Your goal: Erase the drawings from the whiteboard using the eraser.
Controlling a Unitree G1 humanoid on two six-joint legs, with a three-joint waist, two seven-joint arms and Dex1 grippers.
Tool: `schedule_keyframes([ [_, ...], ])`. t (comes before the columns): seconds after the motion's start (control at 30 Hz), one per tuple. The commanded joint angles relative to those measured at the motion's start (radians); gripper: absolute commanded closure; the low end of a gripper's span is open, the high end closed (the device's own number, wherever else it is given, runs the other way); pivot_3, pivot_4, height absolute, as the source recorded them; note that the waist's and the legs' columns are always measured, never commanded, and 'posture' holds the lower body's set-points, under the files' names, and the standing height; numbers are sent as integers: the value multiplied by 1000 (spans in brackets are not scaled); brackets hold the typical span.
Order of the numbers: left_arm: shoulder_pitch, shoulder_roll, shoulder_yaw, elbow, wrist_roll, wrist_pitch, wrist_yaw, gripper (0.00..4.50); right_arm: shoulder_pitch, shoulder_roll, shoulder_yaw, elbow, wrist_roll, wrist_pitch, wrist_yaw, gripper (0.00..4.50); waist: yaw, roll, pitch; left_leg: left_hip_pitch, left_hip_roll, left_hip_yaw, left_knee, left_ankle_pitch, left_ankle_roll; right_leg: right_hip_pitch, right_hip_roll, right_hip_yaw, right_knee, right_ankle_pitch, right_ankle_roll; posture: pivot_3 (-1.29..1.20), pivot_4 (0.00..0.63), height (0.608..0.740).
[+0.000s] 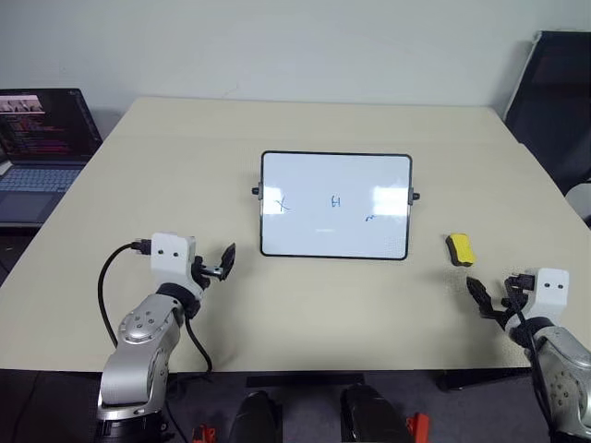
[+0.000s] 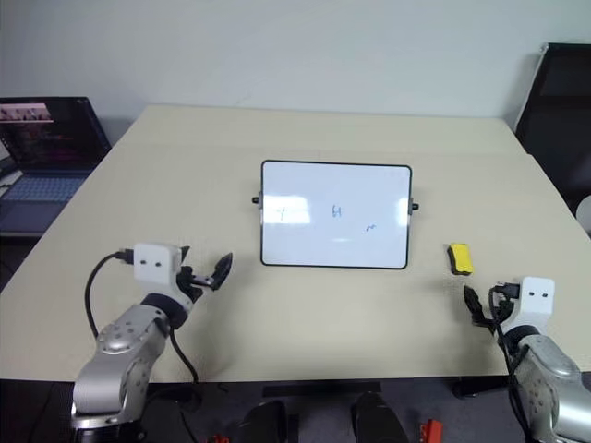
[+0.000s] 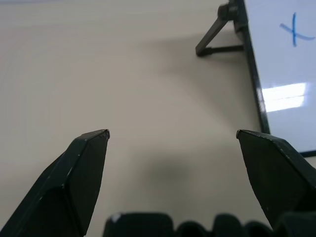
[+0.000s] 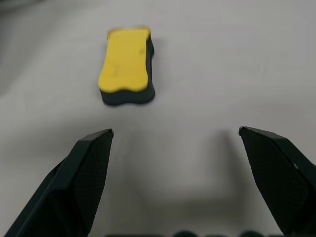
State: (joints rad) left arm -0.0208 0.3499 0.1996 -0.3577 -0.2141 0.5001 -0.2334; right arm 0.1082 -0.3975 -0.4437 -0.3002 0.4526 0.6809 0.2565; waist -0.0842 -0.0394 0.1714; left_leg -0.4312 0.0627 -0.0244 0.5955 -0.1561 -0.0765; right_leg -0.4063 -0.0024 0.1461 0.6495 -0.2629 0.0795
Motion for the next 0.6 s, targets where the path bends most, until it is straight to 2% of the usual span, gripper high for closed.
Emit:
schedule_keyframes([
  [0.03,5,17,-14,-14,18,-63,-29,0,-6,-28,5,-51,-16,-8,-2,29,0,0,0,0,0,0,0,0,0,0,0,0,0,0,0,0,150,740],
  [0.17,-2,28,-2,21,8,-121,-69,0,11,-2,-3,-112,0,-18,-21,29,1,0,0,0,0,0,1,0,0,0,0,0,-1,0,0,0,150,740],
  [0.4,-50,123,80,80,-106,-212,-255,0,36,-9,42,-200,34,-14,33,29,0,0,0,0,0,1,1,0,0,0,0,0,-1,0,0,0,150,740],
  [0.5,-141,156,106,128,-147,-237,-296,0,4,18,29,-210,88,17,19,29,1,-1,0,0,0,0,1,0,0,0,0,0,-1,0,0,0,150,740],
  [0.6,-243,187,59,172,-124,-265,-343,0,-6,-3,39,-226,93,46,16,29,6,0,0,0,0,0,1,0,0,0,0,-1,-1,0,-1,0,150,740],
])
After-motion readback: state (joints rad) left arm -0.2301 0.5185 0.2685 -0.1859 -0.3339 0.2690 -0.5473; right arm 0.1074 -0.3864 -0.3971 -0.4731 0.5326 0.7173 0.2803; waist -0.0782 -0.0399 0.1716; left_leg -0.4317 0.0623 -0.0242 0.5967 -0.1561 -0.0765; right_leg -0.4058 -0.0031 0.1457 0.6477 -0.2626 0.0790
